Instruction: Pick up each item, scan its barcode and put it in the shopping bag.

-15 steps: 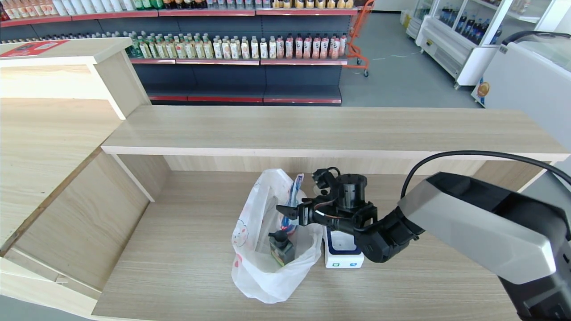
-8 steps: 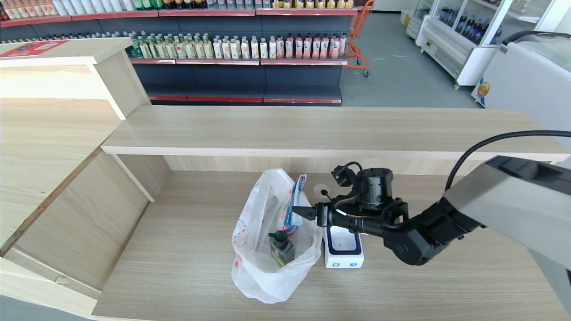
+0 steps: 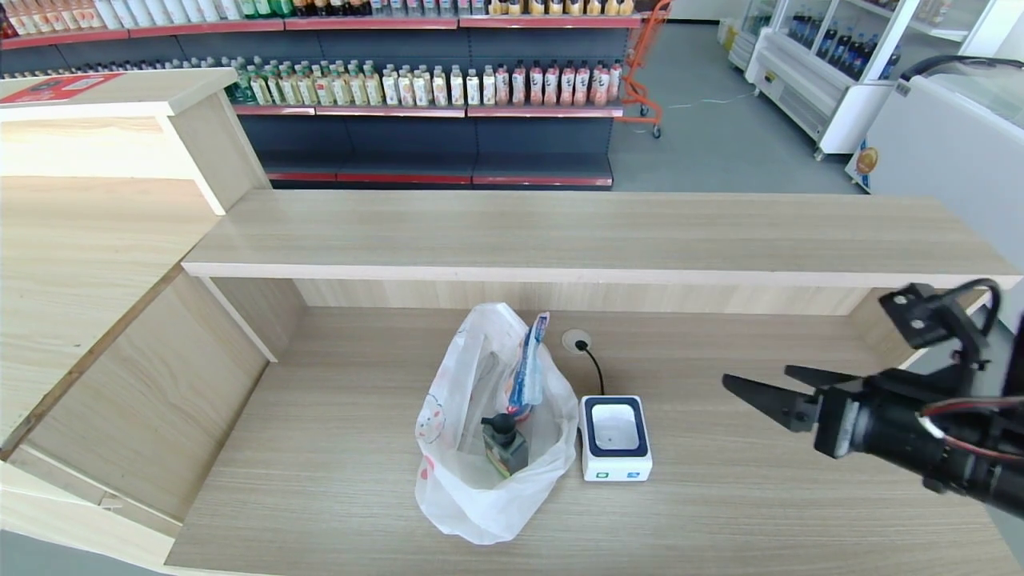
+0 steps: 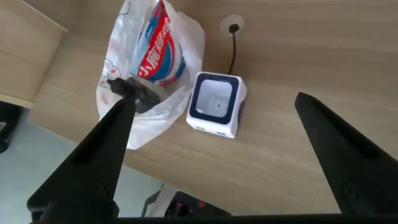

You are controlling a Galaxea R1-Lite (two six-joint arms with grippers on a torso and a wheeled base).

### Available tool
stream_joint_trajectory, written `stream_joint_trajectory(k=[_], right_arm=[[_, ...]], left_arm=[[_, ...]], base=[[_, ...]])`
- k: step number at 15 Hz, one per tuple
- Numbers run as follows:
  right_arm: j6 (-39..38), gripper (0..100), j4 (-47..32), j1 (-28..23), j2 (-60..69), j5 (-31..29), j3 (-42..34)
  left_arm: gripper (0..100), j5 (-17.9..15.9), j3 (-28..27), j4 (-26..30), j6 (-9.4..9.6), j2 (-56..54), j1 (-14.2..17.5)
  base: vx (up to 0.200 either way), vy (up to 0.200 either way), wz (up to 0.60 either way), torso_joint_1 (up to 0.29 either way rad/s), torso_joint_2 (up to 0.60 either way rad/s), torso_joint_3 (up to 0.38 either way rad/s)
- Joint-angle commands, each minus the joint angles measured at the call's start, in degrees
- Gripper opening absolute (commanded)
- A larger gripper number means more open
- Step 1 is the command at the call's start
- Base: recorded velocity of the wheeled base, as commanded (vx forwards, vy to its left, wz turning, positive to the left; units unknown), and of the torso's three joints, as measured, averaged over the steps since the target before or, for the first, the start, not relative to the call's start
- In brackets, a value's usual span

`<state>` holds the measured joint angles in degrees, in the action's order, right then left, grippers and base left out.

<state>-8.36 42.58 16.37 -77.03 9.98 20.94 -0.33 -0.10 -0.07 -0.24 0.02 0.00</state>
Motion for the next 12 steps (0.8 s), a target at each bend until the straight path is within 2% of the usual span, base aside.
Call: stream_joint_trajectory(k=[1, 4, 5, 7, 9, 12], right_arm=[[4.2, 100, -13.6, -11.2, 39.1, -6.3, -20.5], [5.8, 100, -36.3, -14.6, 64.9, -7.1, -20.9], [7.1, 100, -42.1, -14.7, 71.4, -9.2, -20.9], [7.9, 100, -43.0, -13.8, 72.8, -9.6, -20.9], [7.8, 100, -43.0, -15.8, 75.0, -9.7, -20.9], [7.4, 100, -43.0, -16.2, 77.0, -10.0, -20.9]], left_arm=[[100, 0.0, 0.0, 0.0, -0.02, 0.0, 0.0], [100, 0.0, 0.0, 0.0, -0.02, 0.0, 0.0], [100, 0.0, 0.0, 0.0, -0.02, 0.0, 0.0], [100, 0.0, 0.0, 0.0, -0.02, 0.0, 0.0], [100, 0.0, 0.0, 0.0, -0.02, 0.0, 0.0], [100, 0.0, 0.0, 0.0, -0.02, 0.0, 0.0]], base=[[0.0, 0.0, 0.0, 0.0, 0.0, 0.0], [0.0, 0.0, 0.0, 0.0, 0.0, 0.0], [0.0, 0.0, 0.0, 0.0, 0.0, 0.0], [0.0, 0.0, 0.0, 0.0, 0.0, 0.0], [0.0, 0.0, 0.0, 0.0, 0.0, 0.0], [0.0, 0.0, 0.0, 0.0, 0.0, 0.0]])
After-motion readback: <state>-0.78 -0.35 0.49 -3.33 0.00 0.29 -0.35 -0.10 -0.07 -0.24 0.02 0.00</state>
